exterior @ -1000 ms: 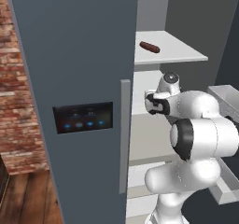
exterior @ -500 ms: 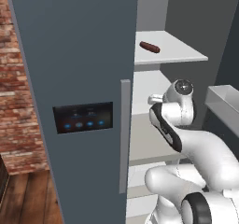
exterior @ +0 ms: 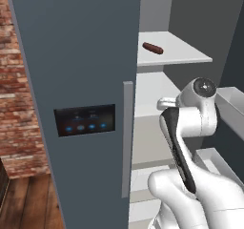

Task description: Retrieve the sausage and cheese from the fridge and place them on the cutting board on the counter.

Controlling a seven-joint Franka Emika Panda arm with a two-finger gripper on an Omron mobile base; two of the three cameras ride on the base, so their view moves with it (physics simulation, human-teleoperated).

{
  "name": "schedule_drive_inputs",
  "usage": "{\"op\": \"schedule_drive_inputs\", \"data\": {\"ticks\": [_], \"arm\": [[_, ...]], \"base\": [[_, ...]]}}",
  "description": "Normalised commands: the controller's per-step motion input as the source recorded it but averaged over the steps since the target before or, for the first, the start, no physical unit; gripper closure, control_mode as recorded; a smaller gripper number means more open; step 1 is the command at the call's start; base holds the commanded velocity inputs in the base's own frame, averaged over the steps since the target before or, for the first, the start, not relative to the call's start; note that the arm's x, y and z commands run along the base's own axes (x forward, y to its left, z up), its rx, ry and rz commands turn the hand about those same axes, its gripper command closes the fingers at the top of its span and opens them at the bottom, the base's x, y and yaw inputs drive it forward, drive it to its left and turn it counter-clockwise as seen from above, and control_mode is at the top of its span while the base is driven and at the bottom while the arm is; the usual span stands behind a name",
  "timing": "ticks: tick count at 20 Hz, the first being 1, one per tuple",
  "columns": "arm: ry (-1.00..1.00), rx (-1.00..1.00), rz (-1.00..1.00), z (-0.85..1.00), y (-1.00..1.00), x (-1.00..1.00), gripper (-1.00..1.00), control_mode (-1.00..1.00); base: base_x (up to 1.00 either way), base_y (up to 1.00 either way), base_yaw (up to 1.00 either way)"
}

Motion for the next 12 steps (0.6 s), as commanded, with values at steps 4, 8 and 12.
{"op": "schedule_drive_inputs", "data": {"ticks": [4, 8, 12], "arm": [[0.14, 0.03, 0.03, 0.58, 0.03, -1.0, 1.0, -1.0], [0.14, 0.01, 0.03, 0.51, 0.14, -0.93, 1.0, -1.0], [0.12, 0.0, 0.01, 0.38, 0.19, -0.61, 1.0, -1.0]], "base": [[0.0, 0.0, 0.0], [0.0, 0.0, 0.0], [0.0, 0.0, 0.0]]}}
